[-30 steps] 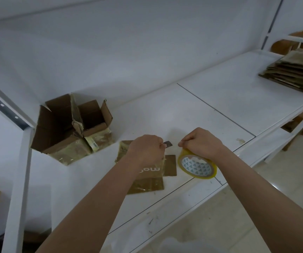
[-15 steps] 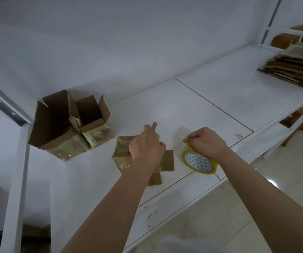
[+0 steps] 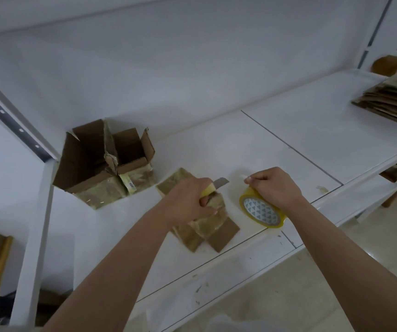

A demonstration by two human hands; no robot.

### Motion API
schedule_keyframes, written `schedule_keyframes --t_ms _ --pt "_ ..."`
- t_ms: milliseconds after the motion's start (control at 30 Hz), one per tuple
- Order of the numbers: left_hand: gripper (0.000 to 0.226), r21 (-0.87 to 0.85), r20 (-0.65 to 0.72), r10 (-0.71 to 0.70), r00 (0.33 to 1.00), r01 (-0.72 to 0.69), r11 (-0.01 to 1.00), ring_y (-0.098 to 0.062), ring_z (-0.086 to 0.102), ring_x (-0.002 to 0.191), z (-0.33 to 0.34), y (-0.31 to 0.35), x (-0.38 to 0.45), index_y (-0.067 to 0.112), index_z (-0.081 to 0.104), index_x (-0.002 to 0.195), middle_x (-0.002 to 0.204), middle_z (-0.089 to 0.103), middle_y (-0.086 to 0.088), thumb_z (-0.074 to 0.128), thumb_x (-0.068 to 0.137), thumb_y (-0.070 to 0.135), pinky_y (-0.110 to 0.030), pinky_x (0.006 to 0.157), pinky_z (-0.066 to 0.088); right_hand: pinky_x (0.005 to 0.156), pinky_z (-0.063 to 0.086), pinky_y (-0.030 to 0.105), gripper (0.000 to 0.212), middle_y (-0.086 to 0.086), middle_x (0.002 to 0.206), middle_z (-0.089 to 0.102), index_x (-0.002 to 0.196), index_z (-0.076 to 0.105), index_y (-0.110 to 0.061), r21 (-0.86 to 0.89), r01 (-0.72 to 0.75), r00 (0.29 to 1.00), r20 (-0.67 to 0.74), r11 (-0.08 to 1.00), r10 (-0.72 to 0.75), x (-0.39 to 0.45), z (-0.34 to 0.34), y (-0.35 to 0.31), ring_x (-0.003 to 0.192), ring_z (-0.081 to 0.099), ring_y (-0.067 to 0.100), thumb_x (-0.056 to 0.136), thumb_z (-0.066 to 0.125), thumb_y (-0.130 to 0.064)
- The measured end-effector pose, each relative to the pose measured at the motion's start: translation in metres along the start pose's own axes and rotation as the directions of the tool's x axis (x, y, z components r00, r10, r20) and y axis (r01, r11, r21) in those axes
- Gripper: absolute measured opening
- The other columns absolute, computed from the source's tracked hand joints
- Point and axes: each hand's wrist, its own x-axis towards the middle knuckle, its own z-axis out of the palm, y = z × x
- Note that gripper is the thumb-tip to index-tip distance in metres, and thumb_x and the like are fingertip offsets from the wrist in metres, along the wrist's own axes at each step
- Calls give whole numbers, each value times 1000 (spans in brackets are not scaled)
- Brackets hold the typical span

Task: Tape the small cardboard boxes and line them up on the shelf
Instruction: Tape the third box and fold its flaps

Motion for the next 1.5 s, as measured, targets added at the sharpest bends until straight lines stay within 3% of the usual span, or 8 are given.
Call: schedule_keyframes --t_ms 133,333,467,567,667,900,1167,1500 --pt "21 121 144 111 983 -129 984 3 52 69 -23 -19 -14 20 67 100 69 50 13 75 81 21 -27 69 45 89 50 39 18 -15 95 70 74 72 -42 15 35 999 28 999 -35 -3 3 -13 97 62 15 89 62 -40" --pt "50 106 241 8 971 -35 994 16 50 78 -23 -41 -27 36 59 129 79 51 29 71 83 19 -17 71 39 95 51 44 13 -10 96 73 88 78 -34 122 73 992 94 990 -85 -6 7 -24 96 65 15 88 66 -38" --pt "33 -160 -47 -100 994 92 983 7 59 77 -17 -45 -30 33 64 114 88 63 27 76 82 34 -13 70 46 90 53 33 12 -10 97 75 93 79 -27 266 89 982 138 960 -129 -11 2 -34 95 68 10 88 69 -31" --pt "2 -271 -284 -221 933 143 952 3 51 50 -15 -37 -23 32 67 89 61 59 15 67 90 34 -11 51 40 70 50 15 12 -15 91 75 90 79 -29 331 110 973 155 937 -170 -15 -4 -41 84 70 2 89 68 -27" --pt "15 -391 -423 -330 844 158 907 2 56 55 -10 -23 -15 31 65 81 65 63 7 63 91 42 -11 50 42 62 48 8 12 -17 88 75 92 79 -29 352 134 961 180 926 -208 -20 -8 -48 78 70 -1 90 68 -27" --pt "68 -452 -290 -373 881 218 865 -10 67 65 6 21 5 19 64 74 70 71 4 57 63 86 -29 59 52 66 56 21 17 0 77 76 81 80 -26 344 192 939 209 919 -274 -35 -11 -59 72 73 15 90 66 -26" --pt "34 -491 -387 -375 842 155 857 -18 59 53 2 15 -4 18 61 64 53 61 9 73 83 43 -36 60 51 83 52 28 32 1 108 72 115 70 -25 394 44 929 322 918 -183 -38 -14 -55 96 68 15 85 69 -38" --pt "35 -377 -505 -465 727 299 877 -16 62 62 -27 -37 -57 16 65 74 64 64 2 61 91 47 -32 61 49 50 47 25 48 -1 70 68 97 74 -15 425 80 896 365 901 -252 -41 -17 -48 52 59 12 67 73 -53"
